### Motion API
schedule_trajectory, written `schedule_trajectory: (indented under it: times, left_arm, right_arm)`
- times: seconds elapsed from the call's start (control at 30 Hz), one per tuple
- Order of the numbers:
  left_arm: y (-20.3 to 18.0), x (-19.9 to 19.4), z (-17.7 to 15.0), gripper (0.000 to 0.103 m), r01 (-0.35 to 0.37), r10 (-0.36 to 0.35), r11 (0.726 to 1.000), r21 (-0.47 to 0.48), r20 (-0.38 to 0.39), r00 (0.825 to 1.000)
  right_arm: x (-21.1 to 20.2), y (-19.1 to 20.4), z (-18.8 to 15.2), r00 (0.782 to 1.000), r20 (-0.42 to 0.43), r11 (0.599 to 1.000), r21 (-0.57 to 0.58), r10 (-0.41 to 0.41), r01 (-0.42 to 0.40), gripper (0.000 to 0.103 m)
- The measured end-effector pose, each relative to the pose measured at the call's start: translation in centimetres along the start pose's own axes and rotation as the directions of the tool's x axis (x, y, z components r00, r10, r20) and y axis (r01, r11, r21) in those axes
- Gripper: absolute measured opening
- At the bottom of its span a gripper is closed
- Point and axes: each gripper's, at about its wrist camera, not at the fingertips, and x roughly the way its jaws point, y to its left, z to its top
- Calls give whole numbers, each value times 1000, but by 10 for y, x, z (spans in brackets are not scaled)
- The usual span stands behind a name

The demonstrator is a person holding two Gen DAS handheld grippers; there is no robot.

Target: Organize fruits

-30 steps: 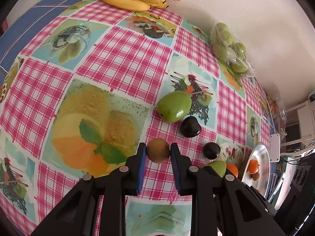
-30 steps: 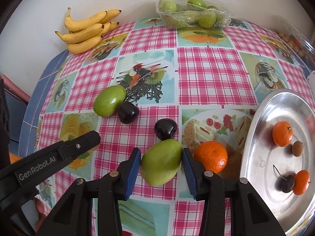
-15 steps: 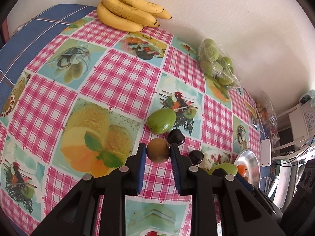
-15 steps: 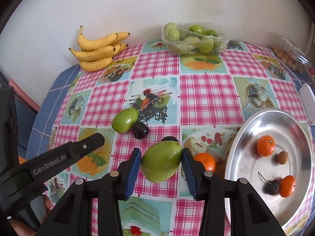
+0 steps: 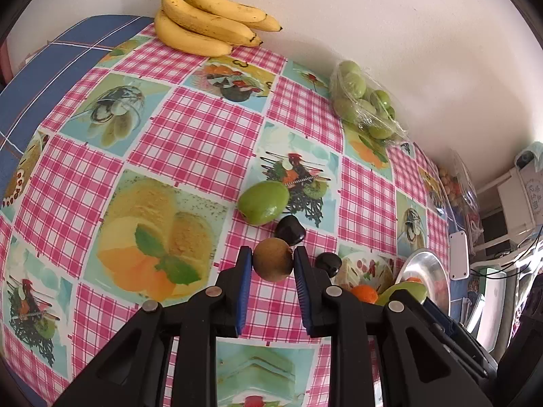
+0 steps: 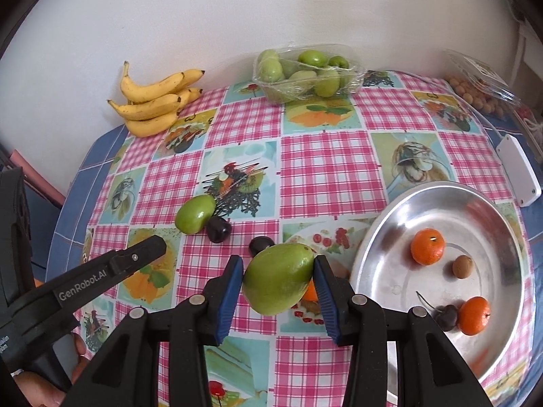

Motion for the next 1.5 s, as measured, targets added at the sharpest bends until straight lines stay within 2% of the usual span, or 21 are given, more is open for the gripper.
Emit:
schedule_trajectory:
  times: [0.17, 0.33, 0.6, 1.0, 1.17, 1.5]
  left_arm:
    - [-19, 2, -7, 26, -7, 7, 999, 48, -8, 1000]
    - [-50, 8, -20, 26, -4, 8, 990, 138, -27, 1000]
    - [-108, 19, -50, 26, 16, 4, 953, 303, -64, 998]
    - [-157, 32, -87, 26, 28, 18, 896, 444, -100, 995]
    - [-167, 35, -95, 26, 32, 22, 879, 477, -107, 994]
    - [-176, 46, -106, 26, 32, 41, 857, 514, -130, 991]
  right_arm:
    - [-6, -21, 0, 1000, 4, 999, 41, -24, 24, 45]
    - [-13, -46, 0, 999, 12, 995, 95, -41, 39, 45]
    - [-23, -90, -4, 996, 15, 983, 164, -85, 81, 46]
    - [-37, -154, -15, 989, 5, 955, 258, -151, 144, 45]
    - [-34, -161, -18, 988, -11, 953, 263, -154, 151, 45]
    - [-19, -153, -19, 990, -45, 961, 238, -133, 140, 46]
